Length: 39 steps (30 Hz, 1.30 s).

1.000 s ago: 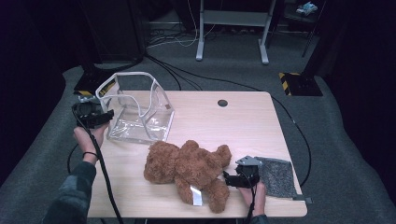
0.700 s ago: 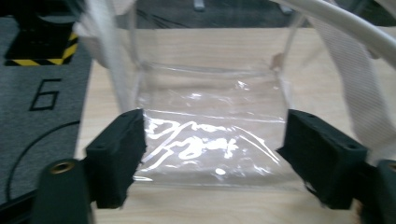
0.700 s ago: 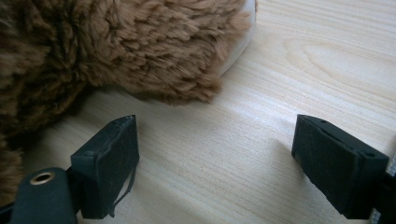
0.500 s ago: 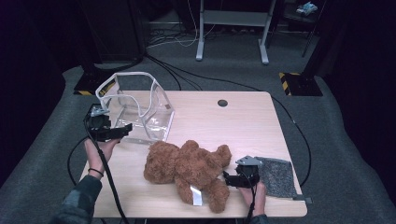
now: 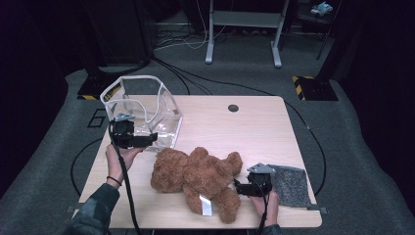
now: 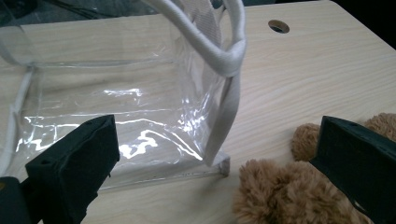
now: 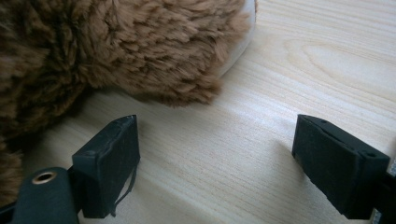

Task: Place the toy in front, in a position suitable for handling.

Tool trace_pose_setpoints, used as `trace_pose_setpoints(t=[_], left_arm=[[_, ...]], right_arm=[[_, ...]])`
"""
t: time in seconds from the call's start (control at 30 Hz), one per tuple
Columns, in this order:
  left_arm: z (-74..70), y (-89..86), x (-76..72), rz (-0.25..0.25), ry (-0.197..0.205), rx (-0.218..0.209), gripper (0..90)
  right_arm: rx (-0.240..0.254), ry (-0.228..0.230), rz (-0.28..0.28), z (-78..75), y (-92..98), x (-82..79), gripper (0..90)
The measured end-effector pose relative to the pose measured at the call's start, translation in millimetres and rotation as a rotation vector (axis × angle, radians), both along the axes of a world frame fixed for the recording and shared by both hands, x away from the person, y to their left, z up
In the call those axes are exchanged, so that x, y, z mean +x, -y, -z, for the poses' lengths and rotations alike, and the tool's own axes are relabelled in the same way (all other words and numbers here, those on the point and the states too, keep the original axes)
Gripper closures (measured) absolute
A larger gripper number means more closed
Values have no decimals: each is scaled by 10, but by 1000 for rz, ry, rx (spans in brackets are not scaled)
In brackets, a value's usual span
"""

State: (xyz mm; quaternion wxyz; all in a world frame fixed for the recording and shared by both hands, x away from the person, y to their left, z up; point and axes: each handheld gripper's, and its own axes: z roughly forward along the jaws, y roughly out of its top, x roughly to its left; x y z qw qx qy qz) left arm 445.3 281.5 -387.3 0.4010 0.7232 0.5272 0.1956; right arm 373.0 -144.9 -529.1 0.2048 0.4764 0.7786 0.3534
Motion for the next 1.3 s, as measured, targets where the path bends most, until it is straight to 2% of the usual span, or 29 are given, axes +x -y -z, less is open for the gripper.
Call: trace_pose_setpoints(t=[0.07,0.1,0.13,0.2,0.33,0.4,0.5,0.53,0.6,0.67,0.7,0.8,0.87,1.03,1.1,1.3], left_arm=[[-2,22,10,-12,13,-7,118],[-4,31,38,-5,23,-25,232],[-9,27,54,-5,23,-30,237],[-3,36,75,-15,31,-34,376],[78,27,134,-20,15,-32,527],[110,15,181,-28,17,-42,608],[136,-7,208,-17,24,-36,685],[140,-9,205,-18,30,-28,697],[150,-22,214,-16,43,-26,725],[155,-46,235,-8,73,-33,740],[158,-74,253,-19,75,-18,747],[180,-142,295,-23,87,-27,753],[190,-194,341,-23,75,-43,754],[172,-269,442,-36,41,-18,755],[155,-296,491,-41,29,-23,757],[140,-321,563,-36,37,-29,762]], right_arm=[[0,0,2,0,1,-2,144],[-6,2,6,0,-3,-2,144],[-1,0,8,0,-9,-1,143],[1,0,11,0,-11,-2,144],[-8,-6,8,-2,-14,-4,144],[-3,-7,17,-1,-25,-9,144],[-7,-7,16,-2,-23,-7,145],[-18,6,-1,0,-11,5,145],[-9,-6,16,-1,-20,-7,146],[-9,-4,15,0,-18,-4,147],[-13,2,9,1,-12,3,146],[-9,-2,16,-1,-12,7,147],[-14,3,13,0,-9,10,147],[-15,2,13,0,-10,5,147],[-19,4,11,0,-7,11,145],[-19,0,14,1,-14,9,144]])
